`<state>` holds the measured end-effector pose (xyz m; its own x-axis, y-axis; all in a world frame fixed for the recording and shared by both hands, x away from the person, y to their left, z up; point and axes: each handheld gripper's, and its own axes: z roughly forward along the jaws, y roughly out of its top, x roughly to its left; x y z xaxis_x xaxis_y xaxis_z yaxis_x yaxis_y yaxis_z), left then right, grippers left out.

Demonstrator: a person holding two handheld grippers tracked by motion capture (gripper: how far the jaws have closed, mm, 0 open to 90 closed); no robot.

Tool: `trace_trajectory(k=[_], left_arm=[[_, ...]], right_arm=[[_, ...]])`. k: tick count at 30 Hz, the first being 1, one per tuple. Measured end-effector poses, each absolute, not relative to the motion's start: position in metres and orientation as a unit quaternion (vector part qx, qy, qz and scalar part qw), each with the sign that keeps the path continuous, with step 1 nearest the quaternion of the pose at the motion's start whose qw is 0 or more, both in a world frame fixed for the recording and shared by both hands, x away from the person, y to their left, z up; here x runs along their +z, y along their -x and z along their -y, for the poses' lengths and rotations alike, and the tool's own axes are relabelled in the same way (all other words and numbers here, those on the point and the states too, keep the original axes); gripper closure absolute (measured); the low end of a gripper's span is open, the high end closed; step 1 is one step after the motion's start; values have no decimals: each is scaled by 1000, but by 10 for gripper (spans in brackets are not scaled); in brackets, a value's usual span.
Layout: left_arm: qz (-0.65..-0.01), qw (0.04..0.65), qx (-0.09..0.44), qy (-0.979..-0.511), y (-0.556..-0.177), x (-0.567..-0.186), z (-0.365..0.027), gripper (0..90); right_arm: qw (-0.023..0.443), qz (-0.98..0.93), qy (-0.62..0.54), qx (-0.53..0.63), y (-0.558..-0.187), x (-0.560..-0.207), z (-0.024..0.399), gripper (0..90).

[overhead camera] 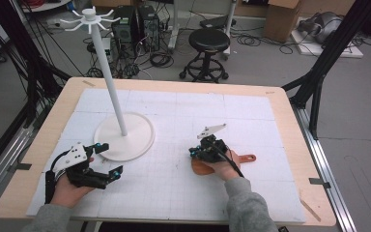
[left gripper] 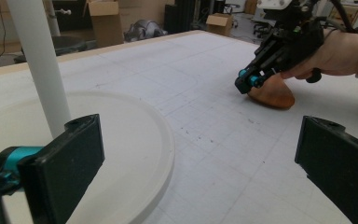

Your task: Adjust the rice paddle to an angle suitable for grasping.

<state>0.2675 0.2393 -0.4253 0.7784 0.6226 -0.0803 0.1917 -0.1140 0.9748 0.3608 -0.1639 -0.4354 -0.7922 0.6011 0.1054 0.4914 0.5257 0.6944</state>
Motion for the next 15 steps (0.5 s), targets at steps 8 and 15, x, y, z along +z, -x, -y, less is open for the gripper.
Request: trace_trajectory(k=[8,15], left_arm=[[-281,607,178,-721,-269,-425,-240,18],[-283,606,179,-722,-268,-425,-241,18]], right_arm=[[82,-866,-335,363,-367,-439,168,897],[86,-870,-329,356,-363,-438,170,898]])
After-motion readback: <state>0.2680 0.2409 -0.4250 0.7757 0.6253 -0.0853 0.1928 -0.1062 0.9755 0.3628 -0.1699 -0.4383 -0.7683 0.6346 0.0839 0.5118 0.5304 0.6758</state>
